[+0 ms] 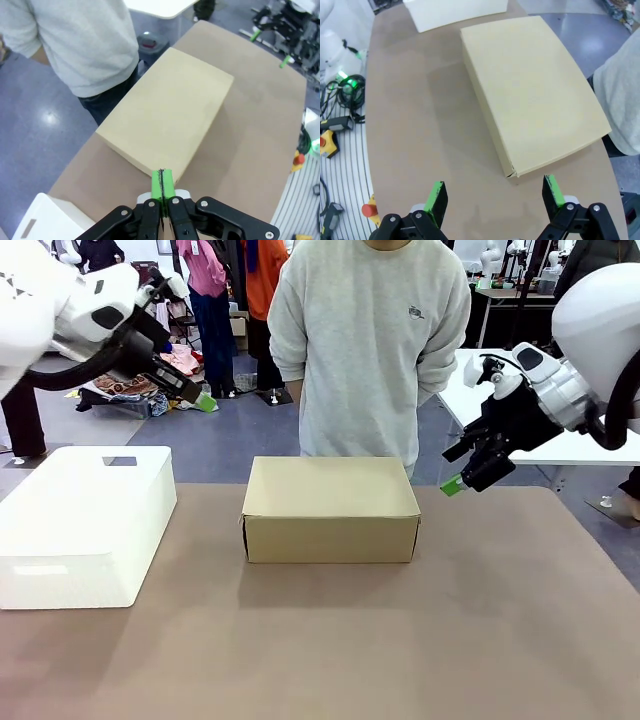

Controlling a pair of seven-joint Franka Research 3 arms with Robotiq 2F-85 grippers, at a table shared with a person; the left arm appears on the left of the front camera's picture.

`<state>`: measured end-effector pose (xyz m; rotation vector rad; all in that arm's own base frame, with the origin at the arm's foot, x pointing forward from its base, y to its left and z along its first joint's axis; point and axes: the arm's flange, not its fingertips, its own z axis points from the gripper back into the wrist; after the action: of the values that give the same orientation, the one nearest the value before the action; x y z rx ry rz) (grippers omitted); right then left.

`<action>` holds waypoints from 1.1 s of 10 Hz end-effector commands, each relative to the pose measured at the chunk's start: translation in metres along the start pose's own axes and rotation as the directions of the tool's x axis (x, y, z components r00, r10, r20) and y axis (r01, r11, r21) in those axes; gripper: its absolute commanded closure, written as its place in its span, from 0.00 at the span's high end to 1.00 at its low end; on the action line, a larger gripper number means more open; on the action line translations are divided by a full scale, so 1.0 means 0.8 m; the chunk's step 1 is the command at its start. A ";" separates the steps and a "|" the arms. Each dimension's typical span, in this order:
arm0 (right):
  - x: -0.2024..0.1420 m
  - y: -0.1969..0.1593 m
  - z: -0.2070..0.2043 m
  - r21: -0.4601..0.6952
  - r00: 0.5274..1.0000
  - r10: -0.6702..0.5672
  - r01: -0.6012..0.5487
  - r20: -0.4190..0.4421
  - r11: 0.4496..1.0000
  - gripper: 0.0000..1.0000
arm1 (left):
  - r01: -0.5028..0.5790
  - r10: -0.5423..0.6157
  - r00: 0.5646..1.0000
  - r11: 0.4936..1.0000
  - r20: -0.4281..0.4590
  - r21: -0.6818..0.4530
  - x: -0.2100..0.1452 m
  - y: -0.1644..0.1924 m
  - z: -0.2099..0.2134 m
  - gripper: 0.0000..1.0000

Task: Pack the shoes into the box.
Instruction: Press down on the lid of the Shoes Box.

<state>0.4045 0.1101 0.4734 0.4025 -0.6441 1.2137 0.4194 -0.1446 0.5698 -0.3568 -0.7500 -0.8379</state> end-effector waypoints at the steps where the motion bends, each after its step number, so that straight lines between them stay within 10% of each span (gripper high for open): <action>1: 0.024 0.019 0.006 -0.100 0.995 -0.075 0.068 -0.071 0.993 1.00 | -0.141 0.140 0.990 0.990 0.018 0.017 0.029 0.001 -0.030 0.00; 7: 0.044 0.064 0.034 -0.248 0.973 -0.160 0.116 -0.168 0.962 1.00 | -0.281 0.283 0.958 0.959 -0.052 0.039 0.080 0.019 -0.104 0.00; 11: 0.046 0.092 0.048 -0.349 0.989 -0.115 0.077 -0.089 0.934 1.00 | -0.342 0.343 0.936 0.939 -0.074 0.026 0.089 0.031 -0.160 0.00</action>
<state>0.3405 0.1369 0.5330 0.0959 -0.6788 1.0289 0.5211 -0.2343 0.5285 -0.4328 -0.5982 -0.5390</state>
